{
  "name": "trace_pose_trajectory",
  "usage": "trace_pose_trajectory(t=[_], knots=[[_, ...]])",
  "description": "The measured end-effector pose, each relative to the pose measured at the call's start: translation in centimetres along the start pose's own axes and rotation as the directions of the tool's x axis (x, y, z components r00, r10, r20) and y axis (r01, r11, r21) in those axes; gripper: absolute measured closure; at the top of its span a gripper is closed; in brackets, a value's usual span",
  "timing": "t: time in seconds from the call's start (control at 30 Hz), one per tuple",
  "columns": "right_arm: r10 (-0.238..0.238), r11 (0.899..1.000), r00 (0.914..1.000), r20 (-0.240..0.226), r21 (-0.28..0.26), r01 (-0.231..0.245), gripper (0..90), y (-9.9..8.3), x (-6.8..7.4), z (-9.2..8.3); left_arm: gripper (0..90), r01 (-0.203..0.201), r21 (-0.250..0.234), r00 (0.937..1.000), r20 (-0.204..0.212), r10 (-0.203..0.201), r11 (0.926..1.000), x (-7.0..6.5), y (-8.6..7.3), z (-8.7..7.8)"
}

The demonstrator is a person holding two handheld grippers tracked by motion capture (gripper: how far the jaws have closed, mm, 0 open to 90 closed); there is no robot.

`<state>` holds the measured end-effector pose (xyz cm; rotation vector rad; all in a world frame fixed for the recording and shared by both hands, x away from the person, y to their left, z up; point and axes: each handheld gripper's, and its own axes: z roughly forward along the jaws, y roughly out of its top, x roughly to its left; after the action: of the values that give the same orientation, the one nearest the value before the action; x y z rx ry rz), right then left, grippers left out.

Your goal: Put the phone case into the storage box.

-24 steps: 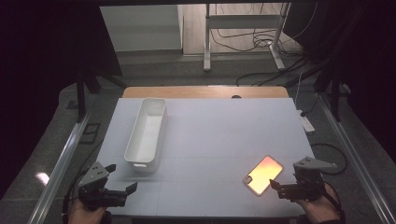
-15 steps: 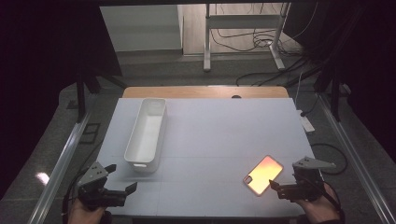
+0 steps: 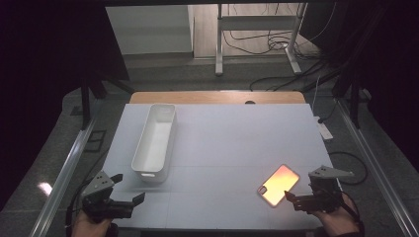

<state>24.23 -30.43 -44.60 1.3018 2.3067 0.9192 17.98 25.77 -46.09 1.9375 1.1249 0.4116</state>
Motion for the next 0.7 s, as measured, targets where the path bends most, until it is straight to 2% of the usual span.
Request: trace_pose_trajectory(t=[0.27, 0.7], knots=[[0.0, 1.0, 0.9997, -0.023, 0.021, 0.001, 0.0, 0.2, -0.1, 0.2, 0.6, -0.001, -0.001, 1.0, 0.001, 0.001, 1.0, 0.0, 0.0, 0.0], [-0.007, 1.0, 0.9996, -0.026, 0.024, 0.007, 0.0, 0.8, -0.5, 1.1, 0.6, 0.002, -0.004, 1.0, 0.002, -0.002, 1.0, 0.0, 0.0, 0.0]])
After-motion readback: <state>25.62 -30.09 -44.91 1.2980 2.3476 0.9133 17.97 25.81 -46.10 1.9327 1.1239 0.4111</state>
